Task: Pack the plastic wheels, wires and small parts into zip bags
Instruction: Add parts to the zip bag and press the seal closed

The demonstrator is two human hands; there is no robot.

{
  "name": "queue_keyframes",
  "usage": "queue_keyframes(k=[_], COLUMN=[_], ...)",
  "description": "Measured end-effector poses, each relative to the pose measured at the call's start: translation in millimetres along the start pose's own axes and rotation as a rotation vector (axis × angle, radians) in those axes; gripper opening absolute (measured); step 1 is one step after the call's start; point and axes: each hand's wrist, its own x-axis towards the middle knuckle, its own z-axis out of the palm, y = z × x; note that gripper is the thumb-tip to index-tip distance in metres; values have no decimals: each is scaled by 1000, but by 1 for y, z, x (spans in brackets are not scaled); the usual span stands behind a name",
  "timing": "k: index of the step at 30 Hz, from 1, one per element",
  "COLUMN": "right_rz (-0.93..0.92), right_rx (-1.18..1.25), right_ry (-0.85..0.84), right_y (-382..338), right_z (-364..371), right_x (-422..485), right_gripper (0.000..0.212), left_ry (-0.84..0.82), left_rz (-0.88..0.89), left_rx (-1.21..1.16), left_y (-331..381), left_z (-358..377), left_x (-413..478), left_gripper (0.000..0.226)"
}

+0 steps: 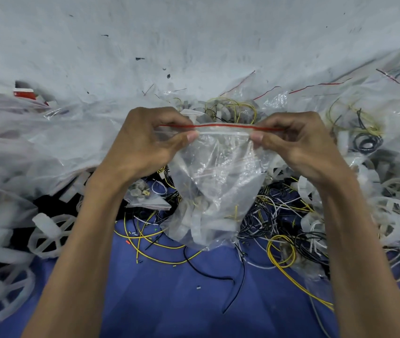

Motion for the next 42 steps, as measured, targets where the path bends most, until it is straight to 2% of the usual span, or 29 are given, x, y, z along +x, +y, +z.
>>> queue_keyframes(k=[6,11,15,21,24,27,32,36,40,42], right_rz=[-3,-61,-32,-126,-114,-132,-238,-207,-188,-205], right_rx=[-7,-85,-81,-232,-188,-268,-310,-257,-313,-333], right_ry=[0,-11,-38,-30,-25,-26,70,93,175,250], right_y=[-4,-10,-13,-17,-18,-19,-20,-20,-13,-10], right_z=[2,6,9,16,19,24,33,36,41,46], right_x=[2,4,5,7,7,9,10,13,14,13], right_gripper=[7,4,9,3,6,8,8,10,11,10], left_ry=[18,28,26,25,50,49,97,178,141,84], left_rz=[13,16,-23,35,58,81,91,77,82,31], left_rx=[26,81,81,201,161,142,114,127,62,-23], left_y=[5,8,8,10,9,11,12,10,8,5], left_z=[1,1,3,10,11,15,20,18,17,13], left_x=[1,0,0,1,2,2,3,4,4,5], left_gripper=[18,16,13,6,6,8,4,11,8,17])
